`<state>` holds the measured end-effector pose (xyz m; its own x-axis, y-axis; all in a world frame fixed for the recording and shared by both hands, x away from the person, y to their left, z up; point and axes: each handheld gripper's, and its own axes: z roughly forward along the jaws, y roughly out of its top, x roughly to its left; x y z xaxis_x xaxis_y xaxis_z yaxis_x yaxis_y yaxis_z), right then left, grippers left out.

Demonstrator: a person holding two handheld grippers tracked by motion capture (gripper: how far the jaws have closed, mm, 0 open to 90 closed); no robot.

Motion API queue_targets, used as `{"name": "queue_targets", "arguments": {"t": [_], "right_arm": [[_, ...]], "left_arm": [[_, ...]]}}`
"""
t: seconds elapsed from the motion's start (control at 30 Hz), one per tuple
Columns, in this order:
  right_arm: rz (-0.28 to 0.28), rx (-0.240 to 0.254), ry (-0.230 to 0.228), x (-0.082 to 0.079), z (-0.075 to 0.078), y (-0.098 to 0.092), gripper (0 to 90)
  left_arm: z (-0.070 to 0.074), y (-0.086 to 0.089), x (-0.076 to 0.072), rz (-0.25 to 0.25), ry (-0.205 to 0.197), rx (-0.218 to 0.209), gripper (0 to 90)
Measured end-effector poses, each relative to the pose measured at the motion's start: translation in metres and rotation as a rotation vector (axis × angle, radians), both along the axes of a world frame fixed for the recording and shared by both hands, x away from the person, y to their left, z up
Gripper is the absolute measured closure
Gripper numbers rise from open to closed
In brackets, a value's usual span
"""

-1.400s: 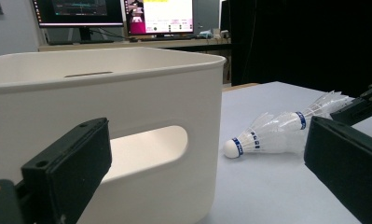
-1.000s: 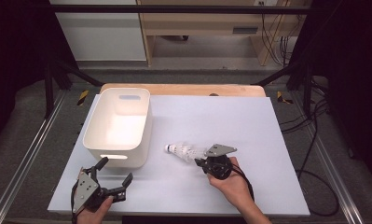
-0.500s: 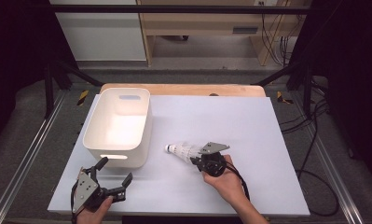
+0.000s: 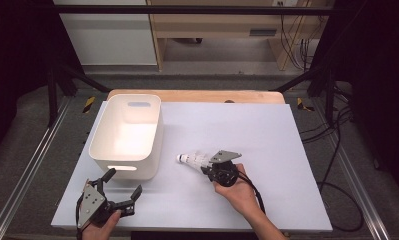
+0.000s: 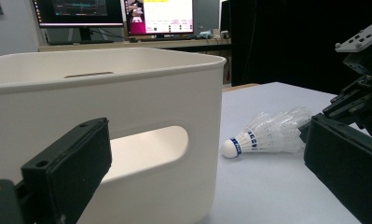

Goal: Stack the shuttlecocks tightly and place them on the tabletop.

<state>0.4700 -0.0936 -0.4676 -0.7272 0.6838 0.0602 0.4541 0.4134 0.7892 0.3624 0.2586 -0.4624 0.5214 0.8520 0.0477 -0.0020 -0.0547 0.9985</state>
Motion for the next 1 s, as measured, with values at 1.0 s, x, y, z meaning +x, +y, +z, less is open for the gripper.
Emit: {"name": "queue_targets", "arguments": {"t": [1.0], "right_arm": [[0.023,-0.027,-0.011,-0.009,0.002,0.002,70.5]], "left_arm": [[0.001,-0.002,-0.001,-0.007,-0.002,0.001,0.8]]}}
